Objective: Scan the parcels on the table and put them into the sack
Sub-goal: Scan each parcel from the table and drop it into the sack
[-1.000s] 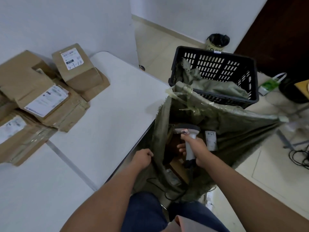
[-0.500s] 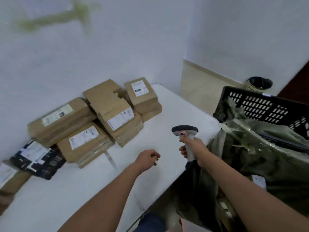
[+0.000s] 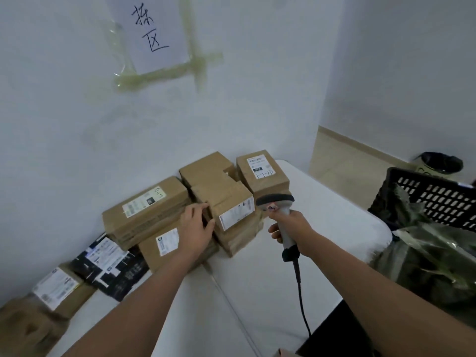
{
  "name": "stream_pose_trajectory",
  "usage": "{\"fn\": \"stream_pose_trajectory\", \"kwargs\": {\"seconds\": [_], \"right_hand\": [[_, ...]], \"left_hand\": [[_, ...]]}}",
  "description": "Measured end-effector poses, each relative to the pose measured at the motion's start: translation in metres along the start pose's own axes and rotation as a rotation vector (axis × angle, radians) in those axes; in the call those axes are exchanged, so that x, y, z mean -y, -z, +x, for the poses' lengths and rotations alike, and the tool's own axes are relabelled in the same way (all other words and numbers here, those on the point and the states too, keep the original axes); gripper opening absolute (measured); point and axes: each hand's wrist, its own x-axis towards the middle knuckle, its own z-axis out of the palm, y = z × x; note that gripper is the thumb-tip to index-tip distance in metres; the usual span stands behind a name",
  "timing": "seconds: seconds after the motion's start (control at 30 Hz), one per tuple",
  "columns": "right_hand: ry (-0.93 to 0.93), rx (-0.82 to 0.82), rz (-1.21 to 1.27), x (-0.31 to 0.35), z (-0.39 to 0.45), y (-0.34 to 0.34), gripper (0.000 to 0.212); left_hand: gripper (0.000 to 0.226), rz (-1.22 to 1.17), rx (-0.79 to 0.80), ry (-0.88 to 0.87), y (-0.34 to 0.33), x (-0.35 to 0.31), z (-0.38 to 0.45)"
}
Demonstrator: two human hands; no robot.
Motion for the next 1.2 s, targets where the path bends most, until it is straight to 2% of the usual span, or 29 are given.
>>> {"fn": "stream_pose_trajectory", "kwargs": {"seconds": [0.17,0.3,0.57,0.67,0.77,0.9,1.03,1.2], "right_hand": [[-0.018,-0.041,0.014,0.002,0.005,-0.003,0.030],[-0.034,-0.082,0.019,-0.001,0.010,0.003,0.032],[-0.061,-0.111,0.073,-0.003,0.009,0.014,0.031],[-0.062,-0.112,0.119,-0.007,0.006,0.017,0.030],[-0.062,-0.147,0.191,-0.012,0.003,0.020,0.028],[-0.085,-0.191,0.279,-0.015,-0.006,0.026,0.028],[-0.104,-0.217,0.318,-0.015,-0.012,0.036,0.028],[-0.075,-0.200,0.273,-0.012,-0.020,0.050,0.027]], "left_hand": [[0.077,0.224,0.255,-0.022,0.000,-0.009,0.043],[0.084,0.392,0.381,-0.045,-0.012,-0.016,0.058],[0.071,0.362,0.312,-0.098,-0.022,-0.025,0.054],[0.064,0.039,0.285,-0.041,-0.010,-0.030,0.054],[0.060,-0.520,0.365,0.172,-0.001,-0.034,0.043],[0.066,-0.968,0.476,0.437,-0.014,-0.030,0.011],[0.052,-1.106,0.522,0.526,-0.032,-0.035,-0.017],[0.058,-1.128,0.547,0.534,-0.046,-0.041,-0.026]]}}
